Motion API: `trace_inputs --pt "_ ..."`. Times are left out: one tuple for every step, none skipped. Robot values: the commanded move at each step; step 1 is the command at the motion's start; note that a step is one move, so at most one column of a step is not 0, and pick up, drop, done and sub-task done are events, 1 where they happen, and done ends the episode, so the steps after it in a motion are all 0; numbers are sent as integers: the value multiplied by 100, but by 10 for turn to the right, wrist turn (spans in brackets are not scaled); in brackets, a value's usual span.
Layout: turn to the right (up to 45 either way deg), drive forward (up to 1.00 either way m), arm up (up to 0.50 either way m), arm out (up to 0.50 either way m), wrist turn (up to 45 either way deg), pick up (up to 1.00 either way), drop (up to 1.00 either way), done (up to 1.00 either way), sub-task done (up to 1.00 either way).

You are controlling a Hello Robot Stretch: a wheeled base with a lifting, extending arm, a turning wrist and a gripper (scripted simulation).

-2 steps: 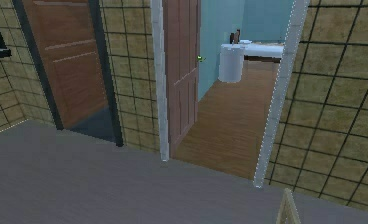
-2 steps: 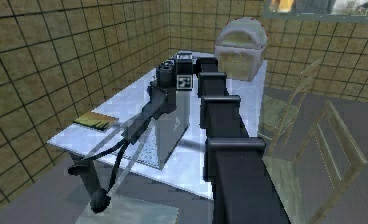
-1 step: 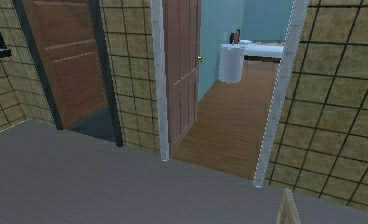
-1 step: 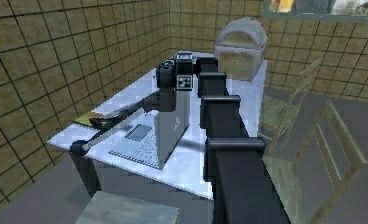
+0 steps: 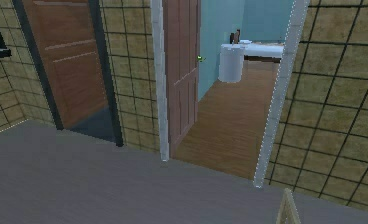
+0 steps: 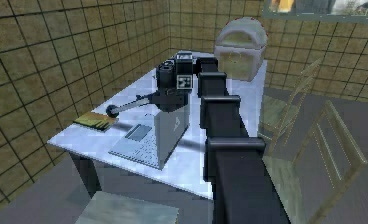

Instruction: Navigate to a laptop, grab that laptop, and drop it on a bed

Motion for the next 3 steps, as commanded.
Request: trace_inputs --pt "0 0 0 0 270 0 0 0 0" --pt "0 0 -30 0 0 0 0 0 0" --pt "0 0 0 0 0 100 0 0 0"
